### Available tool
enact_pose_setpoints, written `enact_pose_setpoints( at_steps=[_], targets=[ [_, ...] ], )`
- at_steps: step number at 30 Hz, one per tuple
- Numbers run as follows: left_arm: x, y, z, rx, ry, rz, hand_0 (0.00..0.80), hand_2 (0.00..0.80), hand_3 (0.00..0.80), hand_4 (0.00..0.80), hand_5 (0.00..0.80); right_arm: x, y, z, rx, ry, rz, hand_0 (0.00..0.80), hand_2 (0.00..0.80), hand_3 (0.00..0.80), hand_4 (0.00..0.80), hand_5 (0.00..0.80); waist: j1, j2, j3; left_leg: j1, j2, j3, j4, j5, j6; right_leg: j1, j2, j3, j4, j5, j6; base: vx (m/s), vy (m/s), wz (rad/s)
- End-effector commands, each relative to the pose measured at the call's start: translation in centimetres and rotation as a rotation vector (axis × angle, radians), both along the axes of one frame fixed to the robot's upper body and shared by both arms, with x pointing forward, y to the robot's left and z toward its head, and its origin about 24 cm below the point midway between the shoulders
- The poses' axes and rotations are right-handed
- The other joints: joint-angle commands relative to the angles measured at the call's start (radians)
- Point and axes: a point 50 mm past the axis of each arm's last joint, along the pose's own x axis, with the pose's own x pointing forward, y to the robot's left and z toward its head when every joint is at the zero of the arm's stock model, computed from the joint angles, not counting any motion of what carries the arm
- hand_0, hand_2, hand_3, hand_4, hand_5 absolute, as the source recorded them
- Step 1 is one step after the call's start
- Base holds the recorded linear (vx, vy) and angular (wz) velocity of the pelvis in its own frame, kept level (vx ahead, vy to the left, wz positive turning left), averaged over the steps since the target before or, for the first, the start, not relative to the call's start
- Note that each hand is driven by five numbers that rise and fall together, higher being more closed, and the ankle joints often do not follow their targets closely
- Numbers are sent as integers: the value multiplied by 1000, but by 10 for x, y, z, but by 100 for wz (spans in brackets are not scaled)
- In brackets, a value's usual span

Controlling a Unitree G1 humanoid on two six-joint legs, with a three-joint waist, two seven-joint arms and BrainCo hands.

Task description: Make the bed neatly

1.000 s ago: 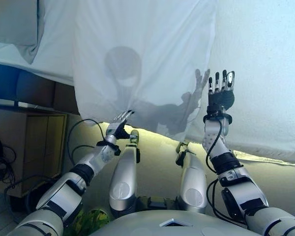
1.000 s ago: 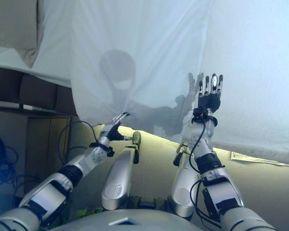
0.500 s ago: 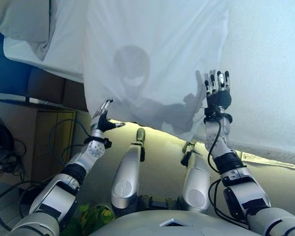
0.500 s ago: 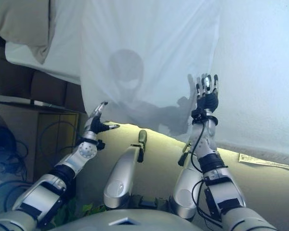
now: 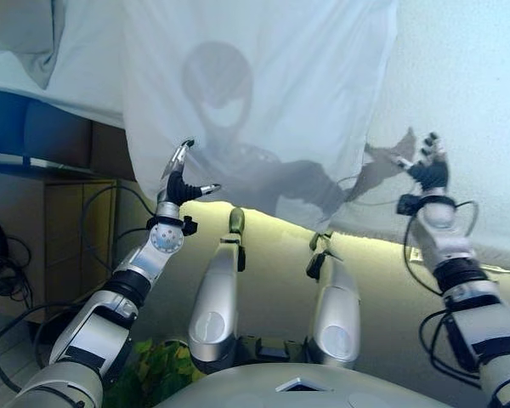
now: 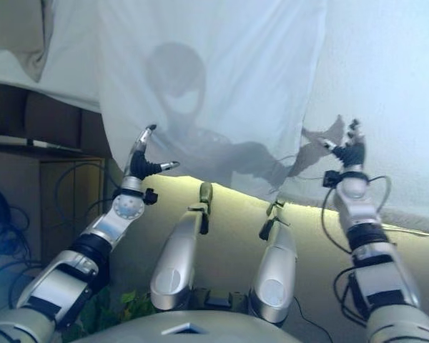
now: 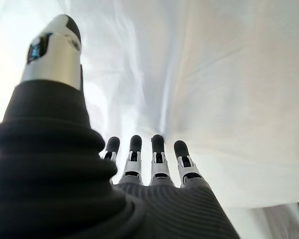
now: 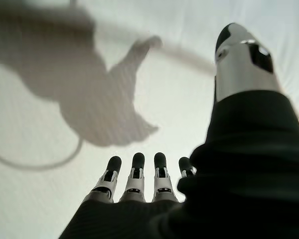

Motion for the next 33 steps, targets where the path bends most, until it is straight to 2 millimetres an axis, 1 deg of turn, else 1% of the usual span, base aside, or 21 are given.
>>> enact_pose_setpoints(
  at_steps=[1,4,8,12,15,20,22,27,29,31,33],
  targets=[
    [-5,14,19,-48,-97,-3,0,0,0,0,0,17,4,46,-224,-77,13,0,0,0,0,0,33,4,14,-64,2,-20,-46,126,-16,49,-55,20,46,-31,106,-21,44,5],
    [-8,18,21,-73,-112,-5,0,0,0,0,0,23,11,59,-343,-88,8,0,0,0,0,0,50,14,16,-78,-6,-31,-51,130,-13,31,-61,19,63,-39,106,-9,40,12],
    [-10,19,25,-98,-138,-4,0,0,0,0,0,28,19,65,-380,-103,13,0,0,0,0,0,62,26,16,-96,-14,-39,-58,140,-10,7,-67,19,77,-43,107,1,58,16],
    [-9,20,29,-123,-159,5,0,0,0,0,0,32,26,70,-500,-108,17,0,0,0,0,0,70,40,16,-122,-19,-44,-79,159,-8,-26,-67,20,77,-40,110,-20,67,15],
    [-9,13,30,-140,-176,-10,0,0,0,0,0,37,32,77,-614,-100,19,0,0,0,0,0,77,55,16,-139,-27,-50,-103,177,-5,-51,-68,24,75,-39,115,-34,62,7],
    [-8,4,31,-161,-189,-36,0,0,0,0,0,43,36,78,-724,-46,24,0,0,0,0,0,89,80,16,-161,-39,-52,-115,192,-3,-84,-82,31,82,-38,122,-25,65,5],
    [-6,-1,33,-174,-198,-49,0,0,0,0,0,45,35,70,-759,-4,22,0,0,0,0,0,97,93,16,-172,-45,-54,-114,194,0,-97,-88,33,91,-42,124,-19,38,8],
    [-4,-9,38,-186,-213,-79,0,0,0,0,0,46,38,48,-764,81,47,0,0,0,0,0,112,104,16,-189,-56,-63,-103,192,5,-114,-97,31,104,-42,127,-14,-5,16],
    [-2,-13,39,-186,-215,-89,0,0,0,0,0,46,43,38,-741,113,70,0,0,0,0,0,115,106,16,-190,-59,-65,-102,192,6,-113,-98,29,103,-40,127,-14,-6,10],
    [0,-17,40,-187,-219,-95,0,0,0,0,0,45,51,24,-727,144,109,0,0,0,0,0,116,107,16,-189,-63,-66,-100,191,6,-109,-99,28,99,-37,128,-6,-5,2],
    [2,-20,42,-189,-225,-97,0,0,0,0,0,45,61,15,-723,168,140,0,0,0,0,0,116,106,16,-190,-65,-67,-98,190,6,-109,-100,29,98,-35,129,0,0,0]
  ],
)
